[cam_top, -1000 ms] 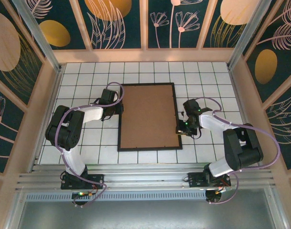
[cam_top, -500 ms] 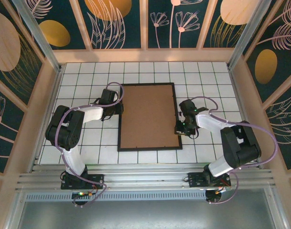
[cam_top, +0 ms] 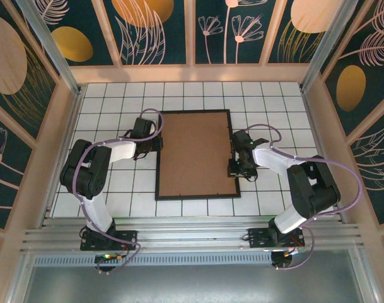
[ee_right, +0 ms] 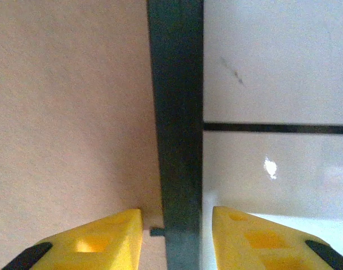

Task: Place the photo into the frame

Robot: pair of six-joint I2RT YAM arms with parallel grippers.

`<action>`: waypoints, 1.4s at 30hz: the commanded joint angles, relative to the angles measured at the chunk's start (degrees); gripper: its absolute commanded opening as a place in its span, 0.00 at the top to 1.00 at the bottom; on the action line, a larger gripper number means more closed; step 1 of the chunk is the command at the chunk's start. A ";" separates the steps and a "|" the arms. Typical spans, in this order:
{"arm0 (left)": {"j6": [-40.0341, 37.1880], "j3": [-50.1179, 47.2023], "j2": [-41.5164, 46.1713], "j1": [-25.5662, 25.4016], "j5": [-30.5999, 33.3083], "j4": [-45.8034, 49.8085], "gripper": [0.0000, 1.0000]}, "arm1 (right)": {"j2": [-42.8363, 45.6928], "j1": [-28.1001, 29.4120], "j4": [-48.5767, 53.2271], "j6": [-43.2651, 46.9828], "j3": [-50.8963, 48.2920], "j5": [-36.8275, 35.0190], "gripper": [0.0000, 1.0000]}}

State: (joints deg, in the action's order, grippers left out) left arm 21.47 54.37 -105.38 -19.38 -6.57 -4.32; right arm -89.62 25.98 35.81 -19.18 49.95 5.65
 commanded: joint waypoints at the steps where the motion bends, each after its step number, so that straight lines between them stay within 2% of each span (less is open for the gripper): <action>1: -0.16 -1.40 -2.46 -0.57 -2.58 2.83 0.80 | 2.58 -3.16 -3.64 2.07 3.65 3.13 0.58; 5: -0.11 -1.25 -2.75 -0.60 -3.01 2.56 0.80 | 1.36 -8.56 -9.16 2.57 6.38 7.60 0.51; 9: -0.28 -0.68 -2.95 -0.57 -3.32 2.82 0.80 | -4.44 -13.16 -15.73 2.20 10.44 9.90 0.50; 14: -0.55 0.01 -2.72 -0.58 -3.46 3.55 0.80 | -13.75 -14.75 -18.56 2.92 16.45 12.19 0.51; 19: -0.26 0.52 -3.04 -0.58 -4.27 3.38 0.79 | -19.45 -14.75 -19.32 3.57 19.50 11.78 0.56; 24: -0.24 1.03 -3.42 -0.58 -5.12 3.57 0.79 | -21.08 -14.73 -19.81 4.15 18.33 11.55 0.63; 30: 0.29 1.01 -2.65 -0.58 -6.32 3.20 0.78 | -19.15 -14.72 -19.94 4.41 13.92 10.67 0.76; 35: 1.85 -0.65 -0.19 -0.50 -6.36 1.10 0.67 | -16.23 -14.70 -20.35 4.50 9.91 8.75 0.79; 42: 3.22 1.06 0.73 2.25 -4.51 0.98 0.57 | -17.62 -14.71 -20.76 5.23 10.10 8.35 0.80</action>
State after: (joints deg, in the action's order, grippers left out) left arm 23.97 54.65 -106.10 -18.44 -10.70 -4.56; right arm -106.21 11.22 12.16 -15.29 61.36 16.10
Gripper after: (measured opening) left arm 0.427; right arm 0.204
